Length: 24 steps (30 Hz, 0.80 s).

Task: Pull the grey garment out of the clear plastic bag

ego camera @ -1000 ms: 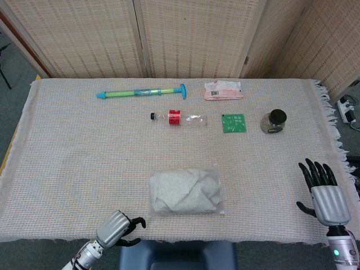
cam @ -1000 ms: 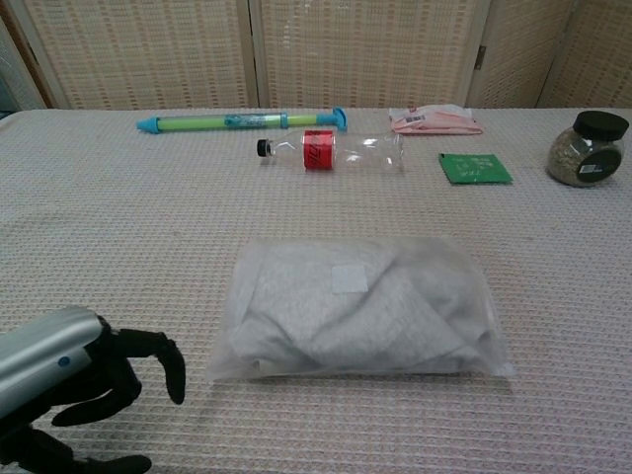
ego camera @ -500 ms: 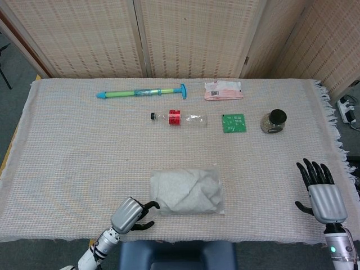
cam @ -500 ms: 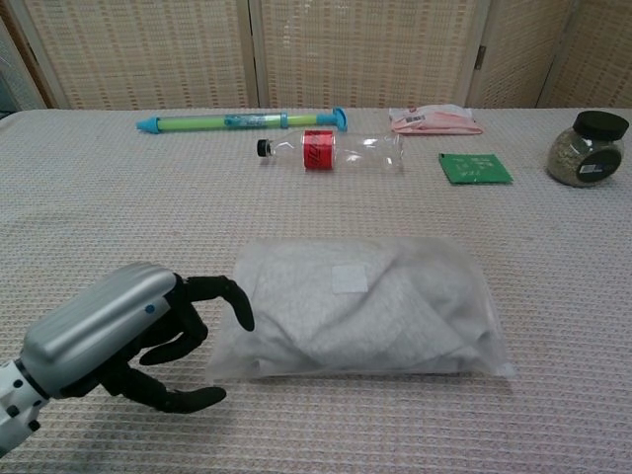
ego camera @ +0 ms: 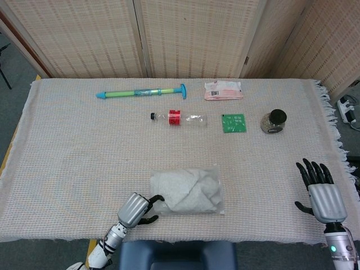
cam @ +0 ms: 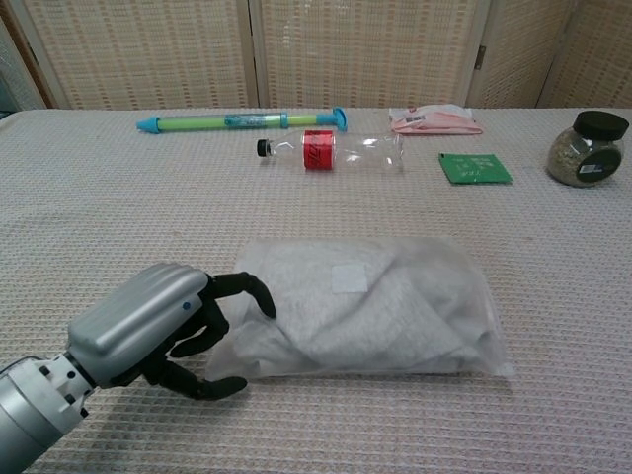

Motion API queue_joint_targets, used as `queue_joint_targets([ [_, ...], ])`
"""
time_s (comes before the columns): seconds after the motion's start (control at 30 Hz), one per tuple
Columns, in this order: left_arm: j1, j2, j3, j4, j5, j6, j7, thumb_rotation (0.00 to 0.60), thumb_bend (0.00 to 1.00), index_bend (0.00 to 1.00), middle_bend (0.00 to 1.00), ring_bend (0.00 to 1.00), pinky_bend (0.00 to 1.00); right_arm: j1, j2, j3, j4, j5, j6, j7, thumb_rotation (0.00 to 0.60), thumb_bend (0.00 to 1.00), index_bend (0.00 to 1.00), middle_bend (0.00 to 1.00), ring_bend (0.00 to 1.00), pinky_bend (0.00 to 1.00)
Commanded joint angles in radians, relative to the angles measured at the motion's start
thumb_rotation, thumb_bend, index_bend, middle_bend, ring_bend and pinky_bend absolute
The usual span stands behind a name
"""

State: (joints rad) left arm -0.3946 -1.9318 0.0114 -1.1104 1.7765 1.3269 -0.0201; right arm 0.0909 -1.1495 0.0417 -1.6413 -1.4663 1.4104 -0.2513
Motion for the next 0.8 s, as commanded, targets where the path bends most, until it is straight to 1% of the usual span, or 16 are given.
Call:
queue_joint_targets([
  [0.03, -0.006, -0.01, -0.003, 0.024, -0.002, 0.018, 0.004, 0.6, 0.23, 0.39, 1.0, 1.0, 1.0, 0.002, 0.002, -0.002, -0.002, -0.001, -0.004, 0.0, 0.6, 0.06, 0.0, 0.0, 0.0, 0.0],
  [0.17, -0.009, -0.013, -0.003, 0.046, -0.008, 0.031, 0.008, 0.6, 0.25, 0.41, 1.0, 1.0, 1.0, 0.005, 0.002, -0.004, -0.004, 0.001, -0.011, -0.002, 0.6, 0.06, 0.0, 0.0, 0.0, 0.0],
  [0.33, -0.007, -0.009, 0.008, 0.06, -0.01, 0.049, 0.022, 0.6, 0.3, 0.42, 1.0, 1.0, 1.0, 0.005, 0.003, -0.005, -0.007, 0.0, -0.01, -0.001, 0.6, 0.06, 0.0, 0.0, 0.0, 0.0],
  [0.6, 0.007, 0.009, 0.017, 0.053, -0.015, 0.094, 0.041, 0.6, 0.29, 0.42, 1.0, 1.0, 1.0, 0.005, 0.007, -0.009, -0.01, -0.006, -0.007, 0.003, 0.6, 0.06, 0.0, 0.0, 0.0, 0.0],
  [0.8, 0.01, 0.027, 0.013, 0.027, -0.042, 0.082, 0.064, 0.6, 0.28, 0.42, 1.0, 1.0, 1.0, 0.003, 0.008, -0.016, -0.017, -0.02, -0.001, 0.001, 0.6, 0.06, 0.0, 0.0, 0.0, 0.0],
])
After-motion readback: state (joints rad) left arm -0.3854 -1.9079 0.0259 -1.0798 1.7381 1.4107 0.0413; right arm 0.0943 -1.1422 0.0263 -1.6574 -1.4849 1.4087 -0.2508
